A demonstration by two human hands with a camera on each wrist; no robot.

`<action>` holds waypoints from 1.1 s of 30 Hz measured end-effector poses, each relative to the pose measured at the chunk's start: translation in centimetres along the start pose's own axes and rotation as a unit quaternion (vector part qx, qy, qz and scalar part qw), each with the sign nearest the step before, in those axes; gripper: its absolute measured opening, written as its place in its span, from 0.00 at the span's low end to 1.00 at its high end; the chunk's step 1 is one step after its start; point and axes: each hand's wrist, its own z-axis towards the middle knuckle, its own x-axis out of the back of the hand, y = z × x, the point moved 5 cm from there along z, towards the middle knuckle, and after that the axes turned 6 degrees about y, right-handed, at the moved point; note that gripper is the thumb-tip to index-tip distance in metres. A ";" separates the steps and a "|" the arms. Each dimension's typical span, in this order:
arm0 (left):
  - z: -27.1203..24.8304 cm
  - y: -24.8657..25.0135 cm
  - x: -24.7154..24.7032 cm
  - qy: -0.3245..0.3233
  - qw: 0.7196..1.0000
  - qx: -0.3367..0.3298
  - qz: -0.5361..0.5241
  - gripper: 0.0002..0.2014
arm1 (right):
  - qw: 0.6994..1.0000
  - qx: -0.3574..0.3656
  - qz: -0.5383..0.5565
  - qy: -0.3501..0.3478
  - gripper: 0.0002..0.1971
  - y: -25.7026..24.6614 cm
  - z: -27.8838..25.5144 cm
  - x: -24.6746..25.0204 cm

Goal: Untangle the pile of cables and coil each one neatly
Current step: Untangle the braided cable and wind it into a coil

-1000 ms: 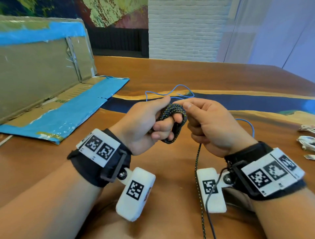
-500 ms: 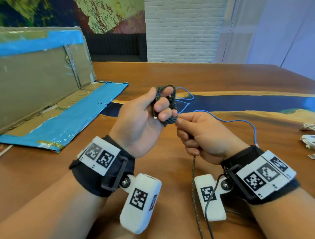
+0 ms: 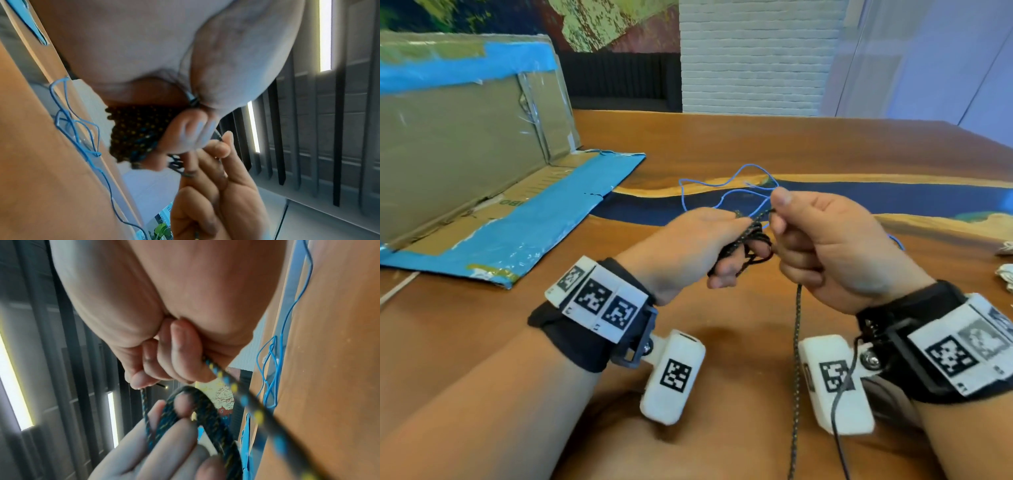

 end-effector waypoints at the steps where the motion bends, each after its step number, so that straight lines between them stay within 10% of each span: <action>1: -0.1 0.0 -0.1 -0.014 1.000 0.013 -0.022 0.23 | 1.000 0.008 -0.010 0.013 0.16 0.0 0.1 0.5; 7: -0.5 0.5 -0.2 -0.089 0.983 0.054 -0.150 0.37 | 0.999 -0.016 -0.007 -0.041 0.10 0.6 0.3 0.4; 17: 0.4 2.0 1.3 0.005 0.910 -0.028 -0.413 0.24 | 0.994 -0.049 -0.088 -0.029 0.17 2.3 0.1 -0.5; 24: 0.8 1.5 2.3 0.235 0.933 -0.126 -0.242 0.16 | 0.970 -0.071 -0.170 -0.160 0.14 2.9 -1.3 -3.3; 33: -0.1 0.6 0.3 0.058 0.998 -0.004 0.037 0.22 | 0.992 0.022 -0.113 -0.052 0.16 -0.2 -0.3 -0.3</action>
